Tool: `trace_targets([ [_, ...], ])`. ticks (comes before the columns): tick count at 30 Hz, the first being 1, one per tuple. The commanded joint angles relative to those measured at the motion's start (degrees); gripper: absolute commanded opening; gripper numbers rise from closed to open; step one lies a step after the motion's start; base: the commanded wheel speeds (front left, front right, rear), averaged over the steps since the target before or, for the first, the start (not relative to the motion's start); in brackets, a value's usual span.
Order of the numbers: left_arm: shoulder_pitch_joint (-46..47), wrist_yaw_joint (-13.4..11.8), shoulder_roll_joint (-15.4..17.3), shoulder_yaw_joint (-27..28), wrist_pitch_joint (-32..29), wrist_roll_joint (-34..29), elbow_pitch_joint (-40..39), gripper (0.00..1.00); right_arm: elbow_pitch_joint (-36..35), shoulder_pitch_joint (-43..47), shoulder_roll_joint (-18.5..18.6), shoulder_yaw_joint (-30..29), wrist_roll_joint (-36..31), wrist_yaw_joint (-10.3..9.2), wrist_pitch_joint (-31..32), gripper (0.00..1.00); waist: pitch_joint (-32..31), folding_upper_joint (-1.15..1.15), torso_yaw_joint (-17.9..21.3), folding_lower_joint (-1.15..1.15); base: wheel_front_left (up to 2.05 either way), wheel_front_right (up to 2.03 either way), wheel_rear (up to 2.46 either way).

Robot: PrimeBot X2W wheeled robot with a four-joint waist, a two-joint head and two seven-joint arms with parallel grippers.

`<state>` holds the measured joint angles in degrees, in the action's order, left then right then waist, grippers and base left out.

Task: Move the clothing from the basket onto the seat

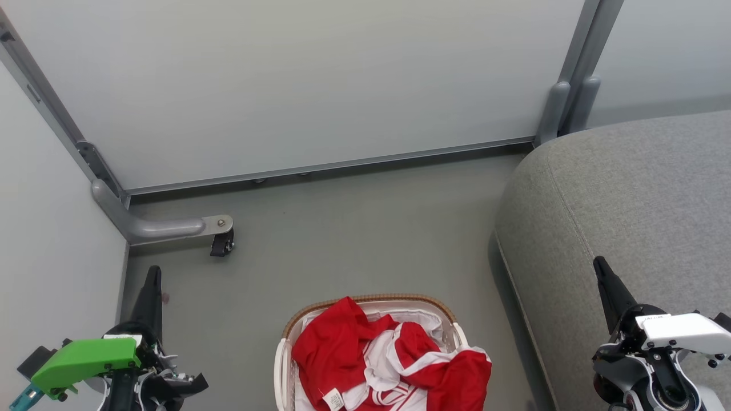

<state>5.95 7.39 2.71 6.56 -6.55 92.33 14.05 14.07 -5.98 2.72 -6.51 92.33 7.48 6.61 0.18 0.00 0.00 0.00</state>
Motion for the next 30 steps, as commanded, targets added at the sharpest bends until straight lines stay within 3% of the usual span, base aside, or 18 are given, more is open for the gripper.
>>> trace_targets([
  [1, 0.6, 0.2, 0.3, 0.0, -0.1, 0.2, -0.1, 0.0, -0.2, -0.5, 0.3, -0.1, 0.2, 0.02, 0.0, 0.0, 0.0, 0.0, 0.0, 0.0, 0.0, 0.0, 0.0],
  [2, 0.6, 0.2, 0.3, 0.0, -0.1, 0.2, -0.1, 0.0, -0.2, -0.5, 0.3, -0.1, 0.2, 0.02, 0.0, 0.0, 0.0, 0.0, 0.0, 0.0, 0.0, 0.0, 0.0],
  [3, -0.1, 0.0, 0.0, 0.0, 0.0, 0.0, 0.2, 1.0, 0.2, 0.1, -0.1, 0.0, 0.0, 0.0, 0.0, 1.0, 0.0, 0.0, 0.0, 0.0, 0.0, 0.0, 0.0],
  [18, -1.5, -0.1, -0.3, -3.8, 3.5, -2.4, 0.9, 1.0, 2.2, 1.5, -0.5, 1.6, -2.0, 0.0, -3.4, 1.0, 0.1, 0.0, 0.0, 0.0, 0.0, 0.0, 0.0],
  [30, -1.3, -0.1, -0.2, -5.3, 6.4, -13.3, -1.4, 1.0, 0.8, 1.1, -0.3, -0.2, -12.9, 0.0, -6.4, 1.0, 0.2, 0.0, -0.2, 0.0, 0.0, 0.0, 0.0],
])
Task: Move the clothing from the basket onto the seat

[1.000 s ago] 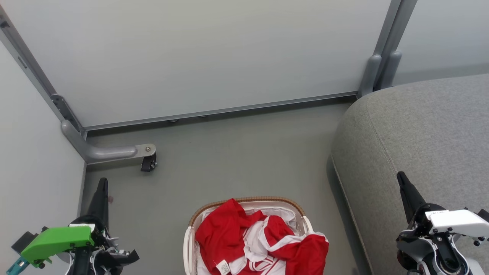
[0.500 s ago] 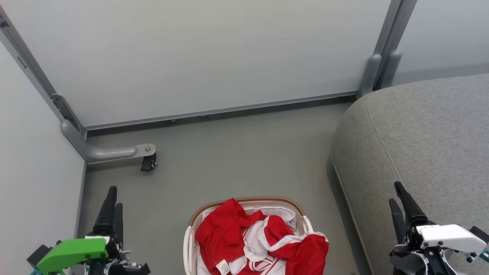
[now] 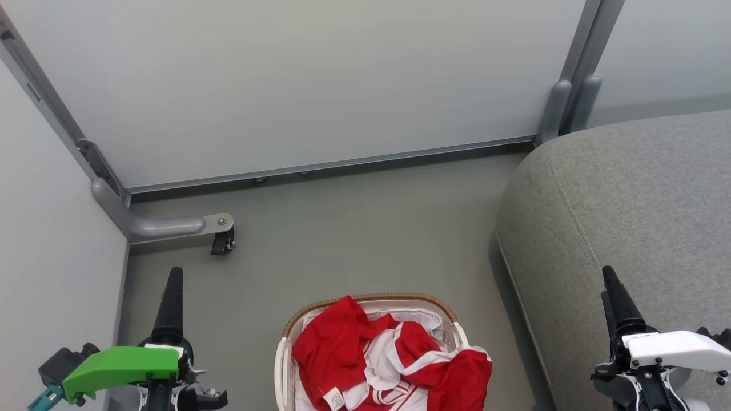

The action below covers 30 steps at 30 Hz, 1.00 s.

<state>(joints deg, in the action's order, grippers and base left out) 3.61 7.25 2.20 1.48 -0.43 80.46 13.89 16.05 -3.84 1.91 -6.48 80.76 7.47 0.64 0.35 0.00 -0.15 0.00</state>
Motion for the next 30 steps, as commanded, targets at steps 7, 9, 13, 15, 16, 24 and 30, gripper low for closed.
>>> trace_targets([
  [7, 1.2, -1.1, 0.4, -1.5, 1.9, -10.7, -3.6, 1.0, -4.6, -0.7, 0.6, 0.0, -13.6, 0.02, -2.1, 1.0, 0.2, 0.0, -0.2, 0.0, 0.0, 0.0, 0.0],
  [9, 1.1, -1.5, 0.4, -2.0, 2.4, -13.1, -4.0, 1.0, -5.3, -0.6, 0.6, 0.3, -17.1, 0.02, -2.5, 1.0, 0.2, 0.0, -0.2, 0.0, 0.0, 0.0, 0.0],
  [13, 1.1, -2.3, 0.4, -3.3, 3.2, -18.4, -4.4, 1.0, -6.1, -0.2, 0.6, 0.7, -23.2, 0.02, -3.4, 1.0, 0.2, 0.0, -0.3, 0.0, 0.0, 0.0, 0.0],
  [15, 1.0, -2.7, 0.4, -3.7, 3.6, -20.6, -4.6, 1.0, -6.1, 0.0, 0.6, 0.7, -25.1, 0.02, -3.7, 1.0, 0.2, 0.0, -0.3, 0.0, 0.0, 0.0, 0.0],
  [16, 1.0, -2.9, 0.4, -3.9, 3.8, -21.7, -4.6, 1.0, -6.2, 0.1, 0.6, 0.8, -26.0, 0.02, -3.9, 1.0, 0.2, 0.0, -0.3, 0.0, 0.0, 0.0, 0.0],
  [24, 0.3, -3.8, 0.5, -4.3, 5.3, -28.7, -4.5, 1.0, -5.7, 0.7, 0.7, 1.8, -34.7, 0.02, -5.5, 1.0, 0.3, 0.0, -0.5, 0.0, 0.0, 0.0, 0.0],
  [30, -0.3, -3.8, 0.5, -4.9, 6.4, -34.0, -3.3, 1.0, -4.9, 1.0, 0.8, 1.9, -39.5, 0.02, -6.6, 1.0, 0.4, 0.0, -0.5, 0.0, 0.0, 0.0, 0.0],
])
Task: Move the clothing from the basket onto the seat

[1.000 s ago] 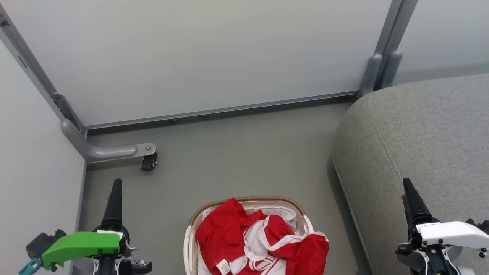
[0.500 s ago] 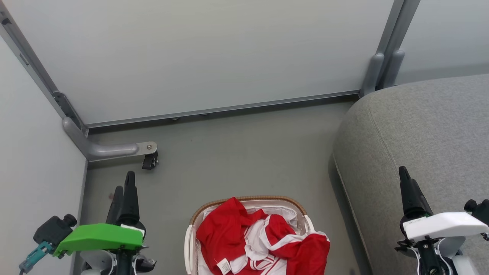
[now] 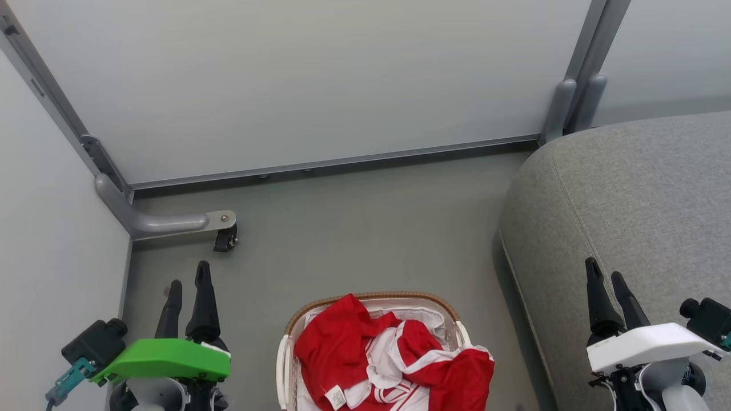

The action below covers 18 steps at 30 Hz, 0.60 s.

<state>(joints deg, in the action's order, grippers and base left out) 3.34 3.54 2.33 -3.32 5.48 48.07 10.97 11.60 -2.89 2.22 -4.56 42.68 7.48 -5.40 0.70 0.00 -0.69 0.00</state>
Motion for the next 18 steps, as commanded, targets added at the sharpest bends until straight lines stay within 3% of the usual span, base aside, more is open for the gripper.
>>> trace_targets([
  [1, -0.1, 0.0, 0.4, -0.2, 0.6, -2.0, -0.2, 1.0, -0.3, 0.1, 0.4, 0.2, -2.3, 0.01, -0.7, 1.0, 0.0, 0.0, 0.0, 0.0, 0.0, 0.0, 0.0],
  [18, -1.1, 0.6, 0.5, -1.6, 3.4, -12.6, 3.1, 1.0, 0.7, 0.7, 0.6, 2.0, -15.8, 0.01, -3.5, 1.0, 0.0, 0.0, -0.2, 0.0, 0.0, 0.0, 0.0],
])
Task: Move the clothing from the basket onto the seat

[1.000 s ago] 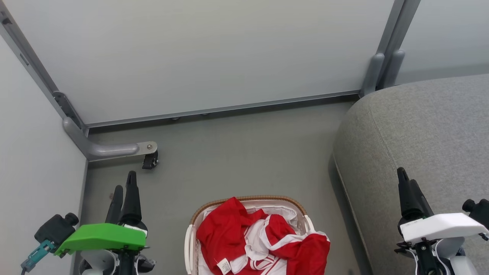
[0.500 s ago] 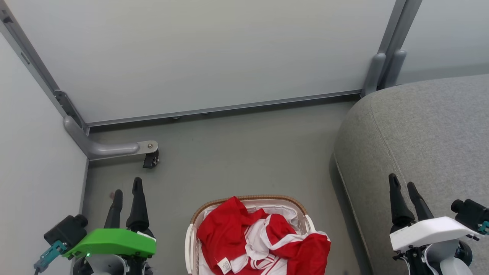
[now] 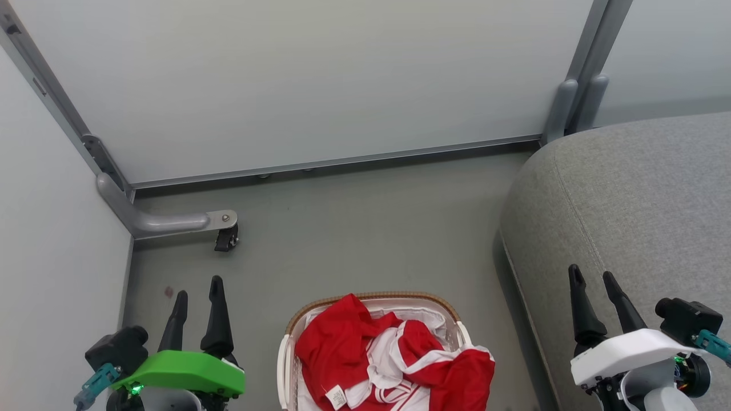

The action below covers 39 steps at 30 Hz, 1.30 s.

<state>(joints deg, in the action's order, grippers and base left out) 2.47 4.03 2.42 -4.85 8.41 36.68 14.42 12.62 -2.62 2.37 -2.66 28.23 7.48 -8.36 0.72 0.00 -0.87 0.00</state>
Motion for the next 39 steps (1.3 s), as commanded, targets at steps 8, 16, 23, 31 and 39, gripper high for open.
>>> trace_targets([
  [8, -0.6, -0.1, 0.5, -0.6, 1.6, -5.0, 0.2, 1.0, -0.2, 0.9, 0.5, 0.4, -6.2, 0.01, -1.6, 1.0, -0.1, 0.0, -0.1, 0.0, 0.0, 0.0, 0.0],
  [16, -1.0, -0.4, 0.5, -1.1, 2.6, -8.5, 1.0, 1.0, -0.4, 1.2, 0.5, 0.6, -10.6, 0.02, -2.7, 1.0, 0.0, 0.0, -0.1, 0.0, 0.0, 0.0, 0.0],
  [23, -1.1, -0.4, 0.5, -1.5, 3.5, -11.4, 1.8, 1.0, -0.2, 1.3, 0.5, 0.8, -14.2, 0.02, -3.6, 1.0, 0.1, 0.0, -0.3, 0.0, 0.0, 0.0, 0.0],
  [31, -1.2, -0.3, 0.6, -2.1, 4.4, -14.4, 2.8, 1.0, -0.1, 1.4, 0.6, 1.0, -17.6, 0.02, -4.5, 1.0, 0.2, 0.0, -0.4, 0.0, 0.0, 0.0, 0.0],
  [39, -1.3, -0.4, 0.6, -2.6, 5.4, -16.9, 4.3, 1.0, 0.0, 1.7, 0.6, 1.1, -21.1, 0.02, -5.4, 1.0, 0.3, 0.0, -0.5, 0.0, 0.0, 0.0, 0.0],
])
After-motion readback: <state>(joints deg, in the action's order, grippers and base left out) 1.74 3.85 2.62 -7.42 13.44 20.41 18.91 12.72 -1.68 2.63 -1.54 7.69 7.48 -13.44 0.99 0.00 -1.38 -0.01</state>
